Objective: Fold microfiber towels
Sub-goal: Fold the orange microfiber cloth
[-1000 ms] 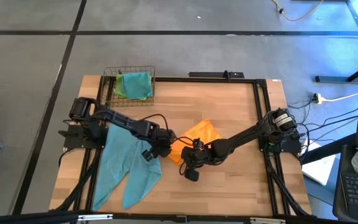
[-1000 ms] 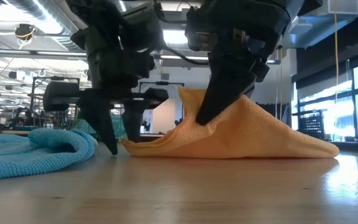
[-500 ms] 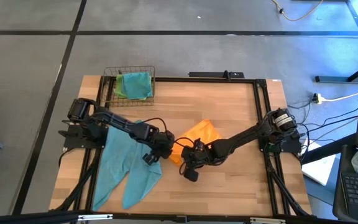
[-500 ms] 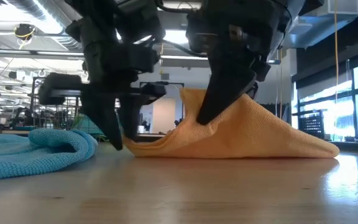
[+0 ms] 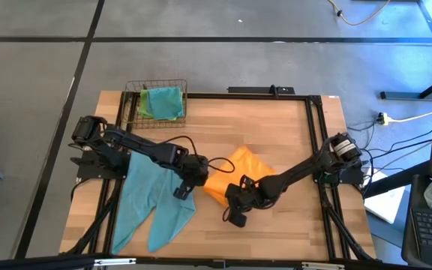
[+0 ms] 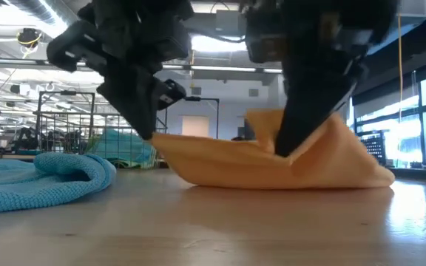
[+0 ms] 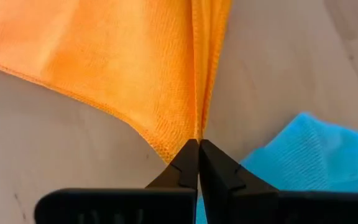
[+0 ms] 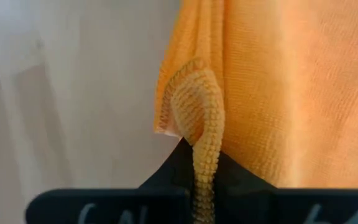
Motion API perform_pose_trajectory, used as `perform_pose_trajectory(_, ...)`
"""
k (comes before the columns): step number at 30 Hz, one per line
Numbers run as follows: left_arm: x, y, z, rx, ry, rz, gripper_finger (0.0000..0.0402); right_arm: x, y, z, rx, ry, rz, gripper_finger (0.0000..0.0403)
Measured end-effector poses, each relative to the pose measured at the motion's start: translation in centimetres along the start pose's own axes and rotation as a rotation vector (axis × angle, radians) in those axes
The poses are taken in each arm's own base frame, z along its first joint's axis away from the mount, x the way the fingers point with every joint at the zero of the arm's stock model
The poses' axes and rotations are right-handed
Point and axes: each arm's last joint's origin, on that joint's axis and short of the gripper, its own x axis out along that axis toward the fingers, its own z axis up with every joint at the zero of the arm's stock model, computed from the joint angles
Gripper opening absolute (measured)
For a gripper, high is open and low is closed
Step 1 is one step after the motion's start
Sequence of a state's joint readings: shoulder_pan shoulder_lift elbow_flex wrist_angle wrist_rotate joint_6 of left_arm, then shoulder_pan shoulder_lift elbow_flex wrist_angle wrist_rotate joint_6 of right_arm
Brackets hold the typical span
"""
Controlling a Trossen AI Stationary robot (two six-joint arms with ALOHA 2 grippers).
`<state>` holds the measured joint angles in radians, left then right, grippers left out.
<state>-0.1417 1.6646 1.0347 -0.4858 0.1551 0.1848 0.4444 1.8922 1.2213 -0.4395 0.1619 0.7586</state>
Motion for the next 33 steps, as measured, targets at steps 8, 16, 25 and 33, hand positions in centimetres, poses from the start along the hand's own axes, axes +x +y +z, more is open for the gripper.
perform_pose_trajectory(8, 0.1, -0.8, 0.2, 0.028, -0.001, -0.016, 0.0, -0.3, 1.0, -0.9, 0.014, -0.023, -0.009, 0.0034)
perform_pose_trajectory(16, 0.1, -1.0, 0.1, 0.022, 0.004, -0.024, 0.0, -0.3, 1.1, -1.0, -0.091, -0.041, -0.025, 0.0118)
perform_pose_trajectory(25, 0.1, -1.0, 0.2, -0.011, -0.006, -0.018, 0.0, -0.3, 1.1, -1.0, -0.183, -0.03, -0.014, 0.0143)
perform_pose_trajectory(33, 0.1, -1.0, 0.2, -0.024, -0.006, -0.017, 0.0, -0.8, 1.2, -1.0, -0.201, -0.01, 0.02, 0.0143)
